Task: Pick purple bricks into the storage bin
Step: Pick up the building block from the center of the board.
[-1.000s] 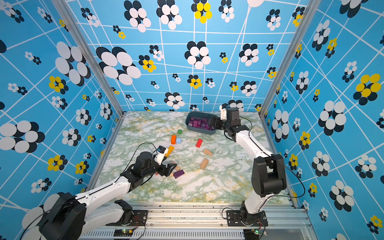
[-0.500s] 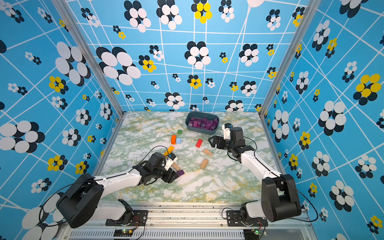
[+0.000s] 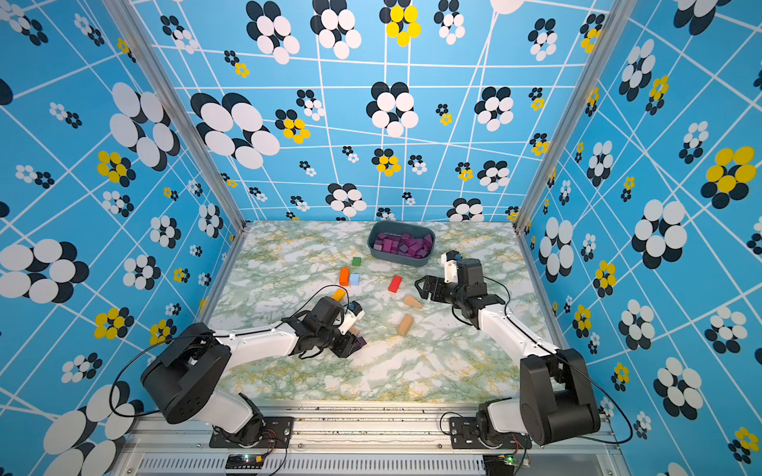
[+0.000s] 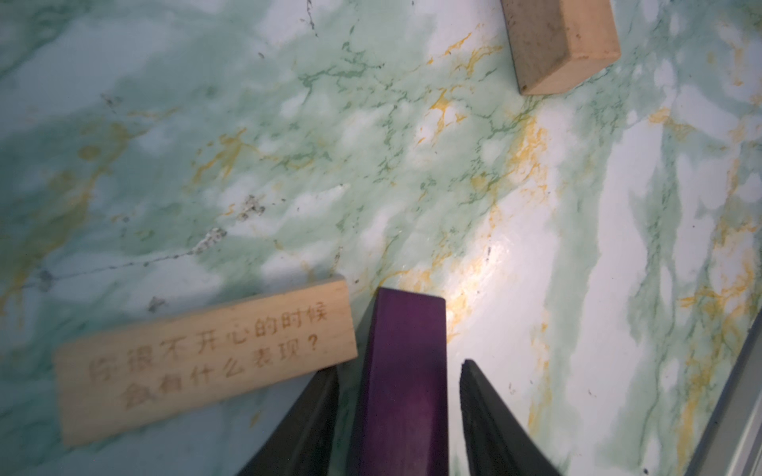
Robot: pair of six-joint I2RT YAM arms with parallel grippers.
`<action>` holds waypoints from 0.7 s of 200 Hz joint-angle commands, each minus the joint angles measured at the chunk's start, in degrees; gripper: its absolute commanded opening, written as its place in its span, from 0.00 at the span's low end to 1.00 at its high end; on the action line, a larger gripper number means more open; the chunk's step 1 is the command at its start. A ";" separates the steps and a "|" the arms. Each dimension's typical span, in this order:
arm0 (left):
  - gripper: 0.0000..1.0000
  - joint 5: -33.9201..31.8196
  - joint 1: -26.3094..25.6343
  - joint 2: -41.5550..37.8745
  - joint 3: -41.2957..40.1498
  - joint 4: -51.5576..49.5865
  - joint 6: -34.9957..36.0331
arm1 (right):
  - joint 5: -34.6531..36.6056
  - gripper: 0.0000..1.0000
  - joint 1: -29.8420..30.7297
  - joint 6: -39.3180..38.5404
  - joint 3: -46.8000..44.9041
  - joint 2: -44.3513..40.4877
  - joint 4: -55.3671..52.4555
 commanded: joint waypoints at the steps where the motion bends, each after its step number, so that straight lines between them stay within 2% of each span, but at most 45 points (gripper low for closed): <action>1: 0.33 -1.22 -0.41 3.65 1.23 -4.89 0.58 | 0.13 0.93 0.12 -0.74 -0.50 -1.81 0.10; 16: 0.23 -0.96 -0.49 4.99 2.39 -5.94 0.77 | 0.74 0.93 0.03 -1.16 -0.49 -2.37 -0.69; 30: 0.22 -1.27 -0.58 5.43 3.36 -7.14 0.91 | 1.47 0.94 -0.04 -1.61 -0.56 -2.97 -1.37; 62: 0.26 -2.25 -0.85 3.41 3.78 -8.11 1.04 | 2.10 0.94 -0.06 -2.11 -0.61 -4.09 -2.57; 84: 0.34 -3.72 -0.92 1.52 4.04 -8.22 1.04 | 1.86 0.94 -0.06 -1.89 -0.80 -4.58 -2.56; 106: 0.48 -4.88 -1.51 -1.44 4.56 -9.39 0.50 | 1.79 0.94 -0.07 -1.90 -0.85 -4.84 -2.58; 140: 0.48 -8.01 -3.62 -5.44 3.98 -13.05 -1.67 | 2.38 0.94 -0.15 -1.98 -1.19 -5.20 -2.47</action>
